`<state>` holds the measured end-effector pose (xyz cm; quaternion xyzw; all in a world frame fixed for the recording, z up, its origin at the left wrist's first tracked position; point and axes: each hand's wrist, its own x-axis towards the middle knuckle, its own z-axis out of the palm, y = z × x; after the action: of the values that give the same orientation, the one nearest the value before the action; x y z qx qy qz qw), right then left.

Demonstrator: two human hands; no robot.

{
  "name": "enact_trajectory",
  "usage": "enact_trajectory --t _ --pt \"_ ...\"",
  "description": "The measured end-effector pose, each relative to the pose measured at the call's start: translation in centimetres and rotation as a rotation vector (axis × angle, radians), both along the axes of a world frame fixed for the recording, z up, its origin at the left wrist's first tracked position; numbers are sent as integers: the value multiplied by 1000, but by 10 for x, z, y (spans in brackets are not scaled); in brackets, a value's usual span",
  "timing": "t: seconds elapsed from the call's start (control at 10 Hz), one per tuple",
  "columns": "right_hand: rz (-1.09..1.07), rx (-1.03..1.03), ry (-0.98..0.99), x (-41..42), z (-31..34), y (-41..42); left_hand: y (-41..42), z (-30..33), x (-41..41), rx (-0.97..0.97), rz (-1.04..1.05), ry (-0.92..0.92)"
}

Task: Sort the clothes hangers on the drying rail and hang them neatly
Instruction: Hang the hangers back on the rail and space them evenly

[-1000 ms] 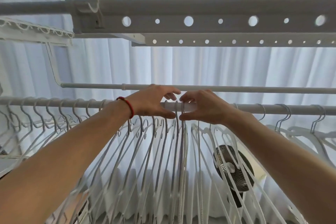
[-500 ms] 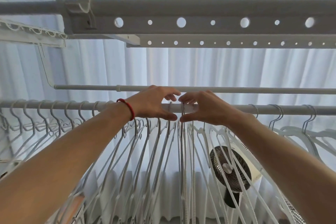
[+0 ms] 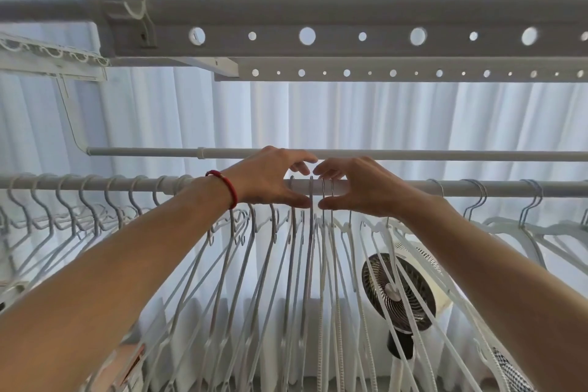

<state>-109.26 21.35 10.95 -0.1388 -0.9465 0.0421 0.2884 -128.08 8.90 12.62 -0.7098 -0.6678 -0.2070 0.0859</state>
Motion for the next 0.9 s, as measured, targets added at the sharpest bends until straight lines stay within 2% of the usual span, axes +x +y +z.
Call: enact_trajectory --t 0.9 --pt "-49 -4 4 25 -4 9 7 2 24 28 -18 21"
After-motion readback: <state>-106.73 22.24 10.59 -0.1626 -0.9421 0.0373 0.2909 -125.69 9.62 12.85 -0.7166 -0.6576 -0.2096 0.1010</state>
